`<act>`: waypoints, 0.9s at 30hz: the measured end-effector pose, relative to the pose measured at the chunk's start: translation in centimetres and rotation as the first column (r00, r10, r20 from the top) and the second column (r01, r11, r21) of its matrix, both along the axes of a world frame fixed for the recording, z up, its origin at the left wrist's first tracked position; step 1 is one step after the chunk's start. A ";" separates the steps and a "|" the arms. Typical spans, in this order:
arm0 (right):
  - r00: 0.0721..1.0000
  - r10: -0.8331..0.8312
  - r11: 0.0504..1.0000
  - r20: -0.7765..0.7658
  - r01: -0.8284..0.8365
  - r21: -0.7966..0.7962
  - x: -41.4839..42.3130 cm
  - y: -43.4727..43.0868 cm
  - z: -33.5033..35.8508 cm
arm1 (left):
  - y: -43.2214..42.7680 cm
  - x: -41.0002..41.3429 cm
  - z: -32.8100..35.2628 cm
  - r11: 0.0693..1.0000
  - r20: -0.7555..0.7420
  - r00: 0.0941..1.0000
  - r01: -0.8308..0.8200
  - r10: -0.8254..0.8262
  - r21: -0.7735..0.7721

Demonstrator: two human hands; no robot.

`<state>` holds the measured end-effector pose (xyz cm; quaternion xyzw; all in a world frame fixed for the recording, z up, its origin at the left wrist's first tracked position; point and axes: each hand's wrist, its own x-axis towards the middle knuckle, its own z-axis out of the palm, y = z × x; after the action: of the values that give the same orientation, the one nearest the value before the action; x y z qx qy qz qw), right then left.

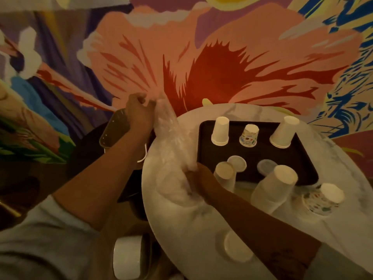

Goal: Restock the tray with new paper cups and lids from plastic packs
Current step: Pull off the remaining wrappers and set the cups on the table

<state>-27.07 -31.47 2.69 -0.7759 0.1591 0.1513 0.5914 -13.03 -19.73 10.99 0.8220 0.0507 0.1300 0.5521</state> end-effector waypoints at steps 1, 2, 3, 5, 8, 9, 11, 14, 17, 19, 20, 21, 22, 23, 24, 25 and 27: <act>0.995 -0.080 0.992 -0.064 0.086 0.087 1.1 0.5 -0.2 | 0.2 0.7 -0.7 0.996 0.042 0.999 -0.024 0.020 0.082; 0.981 -0.144 0.978 -0.129 0.161 0.131 2.2 0.9 -0.5 | 0.3 1.0 -1.9 0.984 0.089 0.996 -0.022 0.006 0.179; 0.969 -0.174 0.972 -0.176 0.197 0.127 3.0 1.3 -0.8 | 0.3 0.8 -3.1 0.961 0.141 0.988 0.025 -0.066 0.275; 0.968 -0.169 0.982 -0.188 0.181 0.049 4.9 1.9 -1.8 | 0.5 0.3 -5.9 0.859 0.156 0.927 0.239 -0.340 0.452; 0.973 -0.137 0.988 -0.185 0.121 -0.099 6.9 3.1 -3.8 | 0.9 0.6 -10.9 0.591 -0.028 0.777 0.500 -0.628 0.633; 0.975 -0.129 0.982 -0.179 0.101 -0.157 7.5 3.5 -4.8 | 1.0 1.2 -12.5 0.510 -0.101 0.743 0.545 -0.662 0.666; 0.978 -0.097 0.961 -0.187 0.043 -0.274 8.1 4.2 -6.6 | 1.0 2.8 -15.1 0.349 -0.309 0.681 0.648 -0.664 0.676; 0.991 -0.056 0.910 -0.122 0.001 -0.414 7.9 5.2 -8.7 | 0.6 5.0 -18.0 0.154 -0.560 0.584 0.760 -0.588 0.631; 0.998 -0.014 0.764 0.056 0.047 -0.643 7.2 5.7 -9.8 | -0.1 5.9 -20.0 0.055 -0.625 0.554 0.771 -0.549 0.635; 0.985 0.169 0.608 0.036 -0.076 -0.790 6.6 5.6 -10.1 | -0.2 6.2 -21.2 0.029 -0.643 0.550 0.771 -0.533 0.636; 0.964 0.267 0.531 -0.012 -0.157 -0.833 6.2 5.5 -10.6 | -0.2 6.3 -21.7 0.006 -0.647 0.550 0.765 -0.528 0.645; 0.939 0.339 0.472 -0.058 -0.223 -0.853 5.7 5.4 -11.1 | -0.2 6.4 -22.0 -0.017 -0.649 0.551 0.755 -0.524 0.655; 0.917 0.386 0.444 -0.102 -0.282 -0.851 5.2 5.3 -11.6 | -0.2 6.6 -22.3 -0.019 -0.648 0.553 0.753 -0.523 0.658; 0.887 0.435 0.410 -0.156 -0.349 -0.843 4.6 5.3 -12.2 | -0.3 6.8 -22.5 -0.002 -0.648 0.554 0.759 -0.523 0.651; 0.857 0.482 0.376 -0.183 -0.391 -0.840 4.1 5.3 -12.7 | -0.3 7.0 -22.6 0.020 -0.647 0.556 0.766 -0.522 0.642; 0.840 0.510 0.355 -0.188 -0.404 -0.843 3.7 5.4 -13.0 | -0.5 7.2 -22.8 0.031 -0.645 0.558 0.769 -0.522 0.639; 0.835 0.506 0.364 -0.216 -0.433 -0.825 2.9 5.3 -12.9 | -0.5 7.4 -23.0 0.031 -0.636 0.566 0.760 -0.525 0.650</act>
<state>-24.15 -26.13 -10.19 -0.9790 -0.0379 0.1866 0.0728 -5.61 -20.28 -12.03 0.9124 -0.3436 -0.2221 0.0102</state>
